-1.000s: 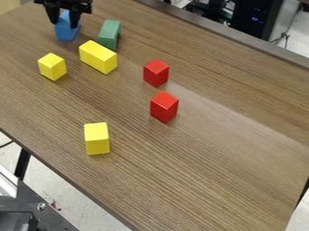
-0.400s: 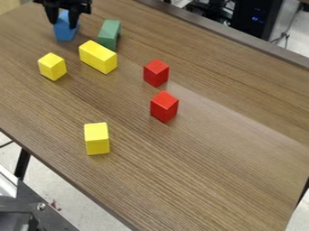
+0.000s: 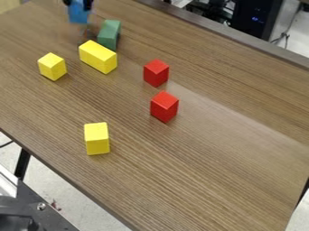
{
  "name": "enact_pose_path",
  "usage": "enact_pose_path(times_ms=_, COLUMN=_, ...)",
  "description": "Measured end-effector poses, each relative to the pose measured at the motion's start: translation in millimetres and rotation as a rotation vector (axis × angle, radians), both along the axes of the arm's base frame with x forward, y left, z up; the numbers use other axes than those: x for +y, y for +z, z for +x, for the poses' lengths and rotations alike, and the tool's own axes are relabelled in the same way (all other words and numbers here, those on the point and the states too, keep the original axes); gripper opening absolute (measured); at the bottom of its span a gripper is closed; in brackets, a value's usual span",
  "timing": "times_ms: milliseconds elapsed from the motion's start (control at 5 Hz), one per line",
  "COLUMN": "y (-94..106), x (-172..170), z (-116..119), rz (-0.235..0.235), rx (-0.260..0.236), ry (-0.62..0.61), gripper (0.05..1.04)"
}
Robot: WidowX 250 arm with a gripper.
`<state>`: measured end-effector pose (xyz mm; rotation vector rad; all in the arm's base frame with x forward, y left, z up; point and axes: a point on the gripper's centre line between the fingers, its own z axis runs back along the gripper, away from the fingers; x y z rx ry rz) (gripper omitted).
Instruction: Put the blue rectangular block on top of the green rectangular block
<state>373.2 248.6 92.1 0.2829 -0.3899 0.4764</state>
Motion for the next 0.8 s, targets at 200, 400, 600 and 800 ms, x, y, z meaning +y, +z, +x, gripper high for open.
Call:
enact_pose_path(times_ms=200, y=10.8, x=-8, z=5, rz=0.018, rx=-0.024, ry=-0.020, gripper=0.499)
enact_pose_path(times_ms=400, y=21.3, x=-19, z=3, rz=0.026, rx=-0.038, ry=-0.033, gripper=0.499)
enact_pose_path(times_ms=600, y=12.3, x=-29, z=2, rz=0.021, rx=-0.009, ry=-0.053, gripper=0.499)
enact_pose_path(times_ms=800, y=6.1, x=-36, z=1, rz=0.014, rx=0.006, ry=-0.062, gripper=0.499)
